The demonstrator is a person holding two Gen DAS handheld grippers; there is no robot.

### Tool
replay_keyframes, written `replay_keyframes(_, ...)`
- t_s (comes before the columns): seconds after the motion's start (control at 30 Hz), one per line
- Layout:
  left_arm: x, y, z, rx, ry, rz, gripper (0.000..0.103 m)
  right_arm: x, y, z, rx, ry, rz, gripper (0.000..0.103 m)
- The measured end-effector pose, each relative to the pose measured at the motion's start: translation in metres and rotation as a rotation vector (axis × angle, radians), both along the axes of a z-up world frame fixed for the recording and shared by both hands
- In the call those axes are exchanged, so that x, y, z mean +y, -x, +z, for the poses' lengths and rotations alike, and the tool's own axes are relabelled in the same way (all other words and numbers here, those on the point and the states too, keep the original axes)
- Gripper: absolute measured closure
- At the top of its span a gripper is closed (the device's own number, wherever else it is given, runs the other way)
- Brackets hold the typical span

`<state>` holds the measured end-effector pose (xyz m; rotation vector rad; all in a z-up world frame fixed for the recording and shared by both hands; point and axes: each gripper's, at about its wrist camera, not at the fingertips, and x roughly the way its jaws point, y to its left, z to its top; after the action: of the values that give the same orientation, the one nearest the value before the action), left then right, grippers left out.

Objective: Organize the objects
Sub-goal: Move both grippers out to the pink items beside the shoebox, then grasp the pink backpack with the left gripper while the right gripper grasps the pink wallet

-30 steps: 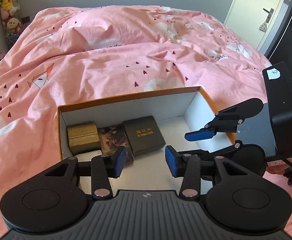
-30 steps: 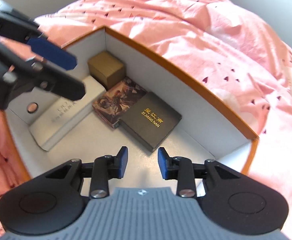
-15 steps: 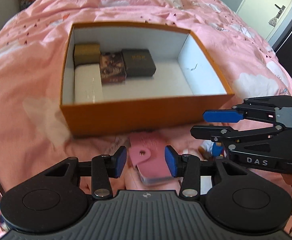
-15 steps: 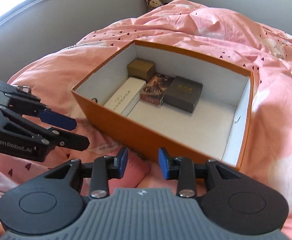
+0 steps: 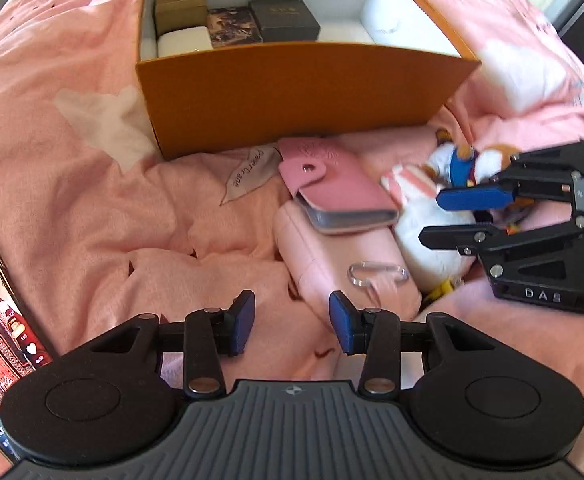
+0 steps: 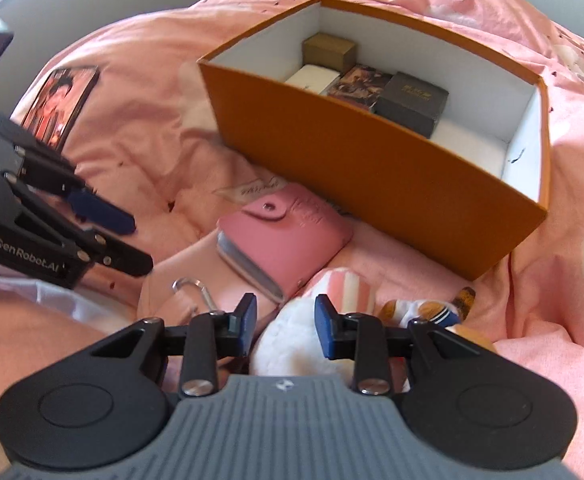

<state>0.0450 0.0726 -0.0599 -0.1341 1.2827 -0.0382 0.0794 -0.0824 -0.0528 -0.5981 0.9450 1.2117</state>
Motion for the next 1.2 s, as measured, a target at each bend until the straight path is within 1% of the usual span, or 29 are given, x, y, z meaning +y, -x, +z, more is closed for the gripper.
replay_keyframes(0.13,-0.013,0.006,-0.007,0.026,-0.076,-0.102,0.054,-0.005,0.004,-0.003,0.013,0.036,0.019,0.071)
replay_keyframes(0.27,-0.022,0.008,-0.010,0.004,-0.109,-0.178,0.054,-0.017,0.006,-0.006,0.040,0.074,0.053,0.073)
replay_keyframes(0.33,-0.024,0.008,-0.014,0.000,-0.116,-0.190,0.054,-0.019,0.008,-0.009,0.064,0.102,0.085,0.074)
replay_keyframes(0.4,-0.025,0.007,-0.016,-0.017,-0.114,-0.185,0.055,-0.018,0.009,-0.012,0.082,0.127,0.102,0.075)
replay_keyframes(0.57,-0.025,0.004,-0.010,-0.078,-0.063,-0.149,0.058,-0.020,0.006,-0.012,0.102,0.123,0.090,0.075)
replay_keyframes(0.67,-0.020,0.002,-0.002,-0.132,-0.003,-0.100,0.066,-0.022,0.005,-0.011,0.116,0.124,0.084,0.074)
replay_keyframes(0.73,-0.017,-0.003,0.000,-0.156,0.031,-0.064,0.066,-0.022,0.006,-0.011,0.118,0.129,0.092,0.074)
replay_keyframes(0.83,-0.016,-0.008,0.001,-0.174,0.035,-0.040,0.066,-0.020,0.005,-0.013,0.119,0.122,0.088,0.075)
replay_keyframes(0.97,-0.014,-0.009,0.002,-0.194,0.043,-0.028,0.067,-0.017,-0.004,-0.012,0.118,0.083,0.037,0.083)
replay_keyframes(1.03,-0.012,-0.009,0.003,-0.211,0.038,-0.019,0.067,-0.015,-0.007,-0.011,0.117,0.068,0.026,0.086)
replay_keyframes(1.13,-0.006,-0.009,0.005,-0.231,0.040,-0.018,0.067,-0.011,-0.009,-0.006,0.094,0.043,0.004,0.087)
replay_keyframes(1.2,-0.004,-0.008,0.007,-0.239,0.037,-0.029,0.064,-0.010,-0.013,-0.002,0.082,0.026,-0.020,0.087)
